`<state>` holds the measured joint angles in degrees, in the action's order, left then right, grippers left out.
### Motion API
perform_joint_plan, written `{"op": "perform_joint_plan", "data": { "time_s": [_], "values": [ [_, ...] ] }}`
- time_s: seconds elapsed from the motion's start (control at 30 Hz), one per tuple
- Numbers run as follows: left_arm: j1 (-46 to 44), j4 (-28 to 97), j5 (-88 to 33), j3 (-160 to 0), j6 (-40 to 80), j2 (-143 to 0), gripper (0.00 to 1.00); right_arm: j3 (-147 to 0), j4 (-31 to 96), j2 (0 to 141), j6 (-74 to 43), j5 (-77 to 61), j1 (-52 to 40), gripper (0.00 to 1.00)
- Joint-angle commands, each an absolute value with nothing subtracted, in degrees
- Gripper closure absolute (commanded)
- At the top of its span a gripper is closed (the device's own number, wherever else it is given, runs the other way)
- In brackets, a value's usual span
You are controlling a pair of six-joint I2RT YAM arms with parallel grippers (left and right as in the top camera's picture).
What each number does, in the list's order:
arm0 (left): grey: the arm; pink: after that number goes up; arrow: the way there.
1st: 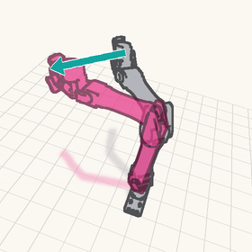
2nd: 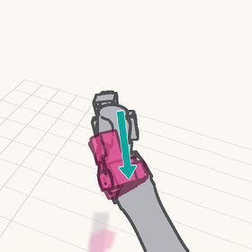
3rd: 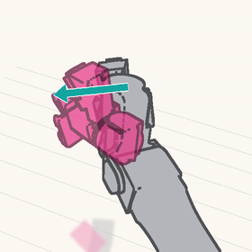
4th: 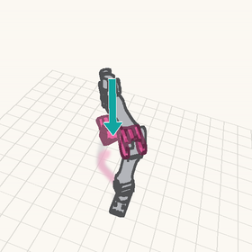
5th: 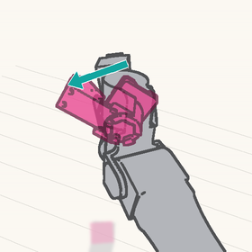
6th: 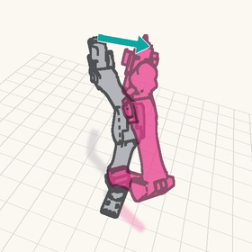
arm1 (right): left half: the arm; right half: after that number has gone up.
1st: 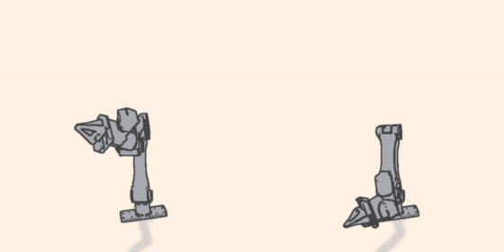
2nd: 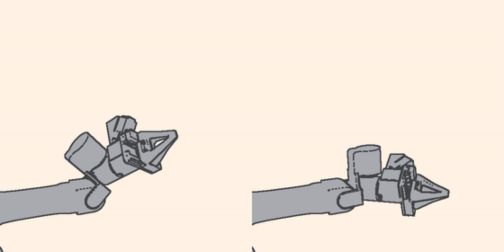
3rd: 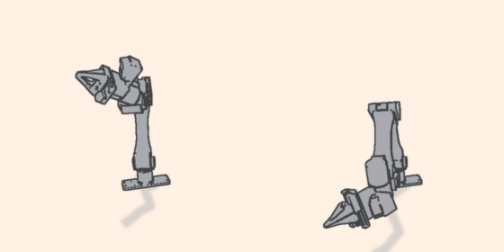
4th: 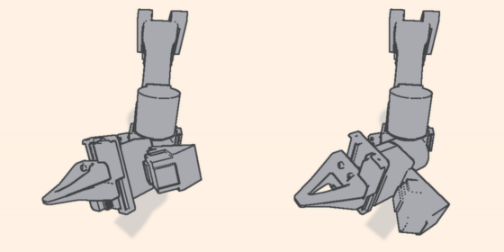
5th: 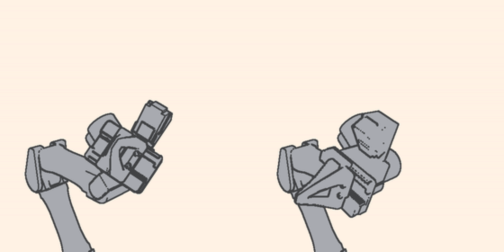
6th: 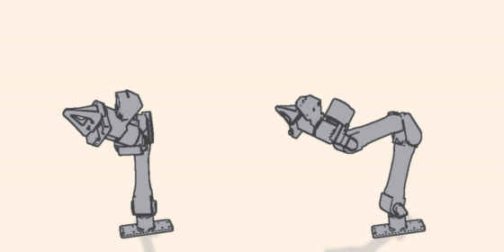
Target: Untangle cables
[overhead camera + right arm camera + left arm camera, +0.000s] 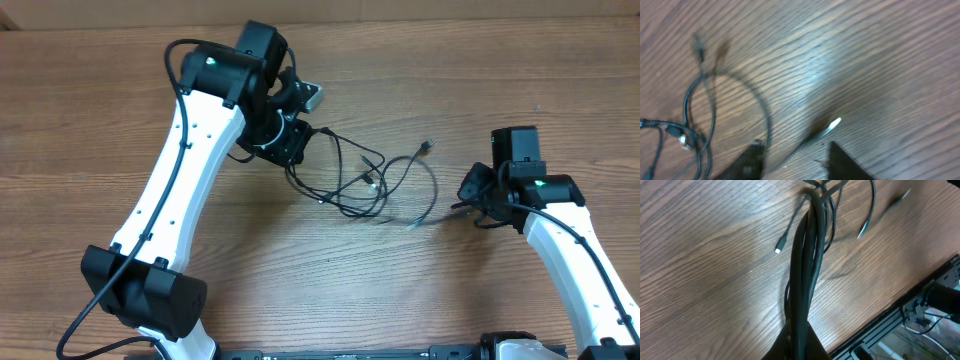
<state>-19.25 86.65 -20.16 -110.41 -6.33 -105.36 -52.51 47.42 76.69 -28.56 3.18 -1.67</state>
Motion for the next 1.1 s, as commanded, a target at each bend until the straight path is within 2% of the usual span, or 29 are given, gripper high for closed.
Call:
{"op": "perform_joint_plan", "data": {
  "time_s": [0.0,0.03,0.23,0.4,0.73,0.9,1.07],
  "values": [
    [-18.55,86.52,-20.91,-111.81,-6.17,-103.96,0.96,-52.47,46.63,76.95,-27.97,1.69,-0.73,0.47],
    [-18.55,86.21,-21.17,-111.83,-6.17,-103.63,0.96,-52.47,46.19,76.95,-26.20,-0.36,-0.73,0.44],
    [-18.55,81.30,-21.23,-112.25,-6.04,-100.14,0.96,-52.47,43.81,76.95,-11.94,-17.19,-0.78,0.40],
    [-18.22,76.66,-19.11,-117.34,-5.96,-95.74,0.96,-52.47,43.81,76.95,-11.88,-17.23,-0.78,0.40],
    [-17.12,66.89,-3.18,-135.35,-0.05,-89.45,0.96,-52.47,43.83,76.95,-11.88,-17.23,-0.78,0.40],
    [-16.99,68.69,2.57,-137.80,7.99,-89.89,0.96,-52.47,43.79,76.95,-11.88,-17.23,-0.78,0.40],
    [-17.06,77.54,-4.27,-137.64,9.19,-94.37,0.96,-52.47,43.77,76.95,-10.98,-19.88,-0.78,0.37]
  ]
}}
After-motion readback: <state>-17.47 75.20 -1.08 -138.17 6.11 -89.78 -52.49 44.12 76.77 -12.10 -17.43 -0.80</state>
